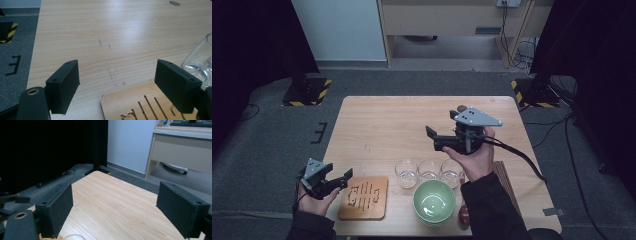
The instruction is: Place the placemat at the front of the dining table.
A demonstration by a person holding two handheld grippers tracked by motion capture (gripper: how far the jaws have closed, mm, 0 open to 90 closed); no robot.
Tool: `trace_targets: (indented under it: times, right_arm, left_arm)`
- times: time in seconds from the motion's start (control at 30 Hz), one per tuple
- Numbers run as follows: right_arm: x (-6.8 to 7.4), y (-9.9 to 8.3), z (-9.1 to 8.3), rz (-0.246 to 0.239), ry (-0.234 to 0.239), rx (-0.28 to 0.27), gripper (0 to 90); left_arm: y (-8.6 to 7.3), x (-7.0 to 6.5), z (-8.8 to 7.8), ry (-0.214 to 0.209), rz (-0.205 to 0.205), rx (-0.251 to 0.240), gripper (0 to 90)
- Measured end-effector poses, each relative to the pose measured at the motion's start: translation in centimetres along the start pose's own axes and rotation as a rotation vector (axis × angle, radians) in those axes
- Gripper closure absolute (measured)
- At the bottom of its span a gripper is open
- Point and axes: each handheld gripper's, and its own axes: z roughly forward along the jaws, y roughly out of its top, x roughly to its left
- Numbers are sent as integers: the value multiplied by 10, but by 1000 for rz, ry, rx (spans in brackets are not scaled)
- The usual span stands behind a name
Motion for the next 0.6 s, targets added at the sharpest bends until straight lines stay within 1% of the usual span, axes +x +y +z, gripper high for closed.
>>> trace_targets:
  times: [0.03,0.07,0.1,0.13,0.17,0.2,0.23,0.27,0.3,0.37,0.4,0.43,0.47,0.5,0.53,0.6]
  right_arm:
    - [6,3,4,3,15,3,137]
    - [6,3,4,3,15,3,137]
    - [9,4,6,-6,16,7,137]
    - [14,7,10,-3,40,3,137]
    - [17,9,11,-4,43,7,138]
    - [17,9,11,-4,43,7,138]
    - [24,13,15,-20,43,11,138]
    - [27,14,17,-20,53,4,138]
    - [27,14,17,-20,53,4,138]
    - [33,17,20,-28,62,9,138]
    - [38,19,23,-35,72,6,138]
    - [44,21,27,-32,88,10,137]
    - [44,21,27,-32,88,10,137]
    - [46,22,28,-43,85,11,137]
    - [52,23,32,-36,104,3,137]
    - [54,24,34,-38,110,6,137]
  left_arm:
    - [1,0,1,0,0,-1,191]
    - [1,0,2,2,4,-1,191]
    - [2,0,3,0,8,0,190]
    - [2,1,6,-1,12,7,191]
    - [2,1,6,-1,12,7,191]
    - [3,1,8,1,11,8,191]
    - [4,2,10,0,7,10,191]
    - [4,2,11,0,5,10,191]
    - [4,2,11,0,5,10,191]
    - [5,3,14,2,2,10,191]
    - [6,4,14,2,2,12,191]
    - [8,5,17,8,7,4,190]
    - [8,5,17,8,7,4,190]
    - [9,6,18,7,-2,5,190]
    - [11,7,20,10,-7,1,189]
    - [12,8,21,12,-10,0,189]
